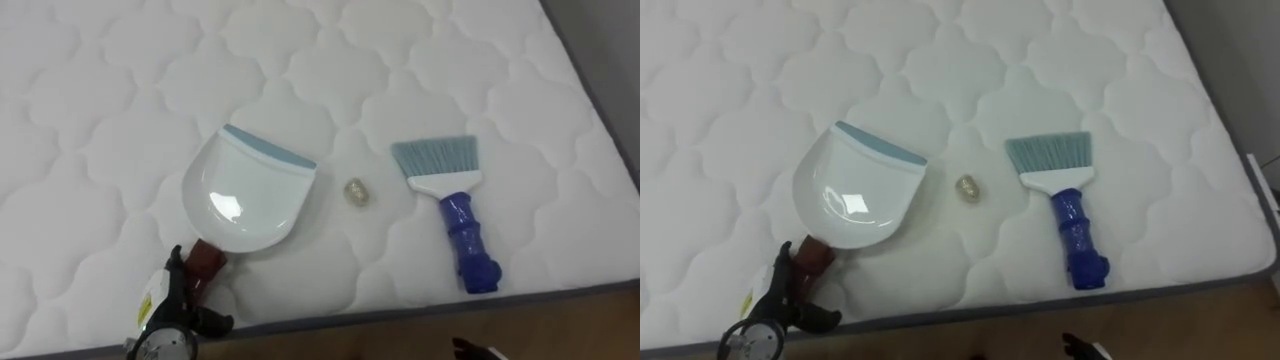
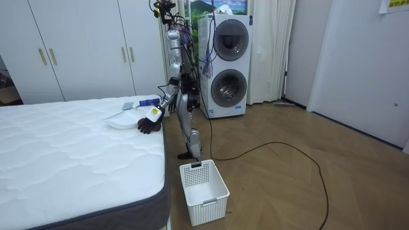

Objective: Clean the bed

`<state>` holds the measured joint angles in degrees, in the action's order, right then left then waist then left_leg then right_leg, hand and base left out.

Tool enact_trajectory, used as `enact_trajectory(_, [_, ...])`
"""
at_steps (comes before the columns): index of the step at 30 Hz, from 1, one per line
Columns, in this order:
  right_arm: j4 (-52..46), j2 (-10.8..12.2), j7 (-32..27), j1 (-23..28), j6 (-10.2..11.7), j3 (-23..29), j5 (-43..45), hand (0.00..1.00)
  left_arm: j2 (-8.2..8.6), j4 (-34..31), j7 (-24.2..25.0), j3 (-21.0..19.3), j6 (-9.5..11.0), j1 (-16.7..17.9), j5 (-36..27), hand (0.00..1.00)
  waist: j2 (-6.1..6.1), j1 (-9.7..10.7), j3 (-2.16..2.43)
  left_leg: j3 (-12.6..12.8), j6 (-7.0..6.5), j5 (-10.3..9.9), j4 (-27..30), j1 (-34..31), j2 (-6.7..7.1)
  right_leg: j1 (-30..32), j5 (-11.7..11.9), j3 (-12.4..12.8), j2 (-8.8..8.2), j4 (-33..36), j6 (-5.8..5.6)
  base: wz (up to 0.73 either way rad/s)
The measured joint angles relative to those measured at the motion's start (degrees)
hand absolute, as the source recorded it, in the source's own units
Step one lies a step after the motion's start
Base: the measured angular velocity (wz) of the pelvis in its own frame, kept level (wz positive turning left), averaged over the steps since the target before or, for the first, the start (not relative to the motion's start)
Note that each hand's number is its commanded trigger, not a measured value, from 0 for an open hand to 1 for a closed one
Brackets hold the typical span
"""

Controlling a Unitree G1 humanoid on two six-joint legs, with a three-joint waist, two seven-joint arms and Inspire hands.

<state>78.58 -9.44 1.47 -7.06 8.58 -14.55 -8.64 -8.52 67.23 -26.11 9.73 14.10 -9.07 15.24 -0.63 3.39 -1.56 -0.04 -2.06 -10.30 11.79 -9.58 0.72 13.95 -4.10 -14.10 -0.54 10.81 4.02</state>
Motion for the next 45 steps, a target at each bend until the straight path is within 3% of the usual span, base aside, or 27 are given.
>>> enact_trajectory(7, [0.34,0.02,0.0,-0.3,-0.98,-0.33,-1.21,0.0,0.05,0.71,0.06,0.0,-0.39,-0.34,0.04,0.0,0.06,-0.11,-0.05,0.04,0.0,0.0,-0.08,0.02,0.0,0.04,0.0,0.2,0.06,-0.02,0.0,0.0])
enact_trajectory(15, [0.34,0.01,0.21,-0.59,-2.26,-0.52,-2.31,0.0,0.34,2.82,0.87,-0.02,-2.51,-2.4,0.07,0.0,0.02,-0.29,-0.08,1.15,0.0,0.0,-0.38,0.19,-0.12,0.43,0.0,1.03,0.19,0.05,0.0,-0.05])
enact_trajectory(16, [0.34,0.01,0.33,-0.62,-2.29,-0.53,-2.31,0.0,0.41,3.07,0.89,-0.02,-2.6,-2.56,0.08,0.57,0.01,-0.29,-0.08,1.28,0.0,0.0,-0.38,0.19,-0.15,0.47,0.01,1.11,0.19,0.08,-0.01,-0.08])
enact_trajectory(17, [0.34,0.01,0.56,-0.66,-2.33,-0.53,-2.32,0.0,0.57,3.71,0.87,-0.04,-2.78,-2.9,0.1,0.91,0.0,-0.26,-0.09,1.46,0.0,0.0,-0.42,0.18,-0.16,0.54,0.02,1.23,0.2,0.1,-0.03,-0.06])
enact_trajectory(18, [0.34,0.01,0.61,-0.68,-2.35,-0.54,-2.32,0.0,0.67,3.91,0.87,-0.04,-2.99,-3.1,0.1,1.0,-0.03,-0.21,-0.11,1.57,0.0,0.0,-0.46,0.18,-0.14,0.59,0.04,1.31,0.2,0.11,-0.05,-0.05])
enact_trajectory(22, [0.35,0.02,0.85,-0.71,-2.42,-0.95,-2.77,0.0,0.63,4.76,0.52,-0.05,-3.77,-3.99,0.03,1.0,-0.21,0.11,-0.22,1.64,0.0,0.0,-0.49,0.17,-0.17,0.54,0.06,1.34,0.19,0.12,-0.08,0.0])
enact_trajectory(27, [0.28,0.02,0.66,-0.84,-3.02,-2.2,-3.69,0.0,-1.96,6.32,-0.86,-0.58,-5.58,-6.38,-0.28,1.0,-0.33,0.76,-0.29,1.78,-0.09,0.06,-0.53,0.24,-0.12,0.18,0.12,1.35,0.15,-0.11,-0.17,0.0])
enact_trajectory(33, [0.28,0.27,0.53,-0.88,-3.81,-2.35,-5.57,0.0,-2.66,7.4,-1.41,-0.5,-7.22,-7.63,-3.63,1.0,-0.59,0.99,-0.44,2.57,-0.21,0.13,-1.14,0.85,0.01,0.17,0.19,2.02,0.03,-0.06,-0.44,-0.06])
enact_trajectory(40, [0.29,0.37,0.55,-0.86,-4.51,-2.26,-7.26,0.0,-1.78,8.45,-1.2,-0.51,-7.62,-7.14,-4.67,1.0,-0.76,1.11,-0.4,3.22,-0.21,0.12,-1.54,1.29,0.05,0.17,0.07,2.56,0.05,-0.05,-0.66,-0.04])
enact_trajectory(45, [0.47,1.0,0.45,-0.73,-4.89,-2.3,-8.1,0.0,1.06,10.17,-0.97,-0.53,-7.26,-5.64,-8.32,1.0,-1.54,1.02,0.06,3.16,-0.21,0.12,-1.52,1.44,-0.04,0.02,0.07,2.55,0.14,-0.03,-0.65,0.0])
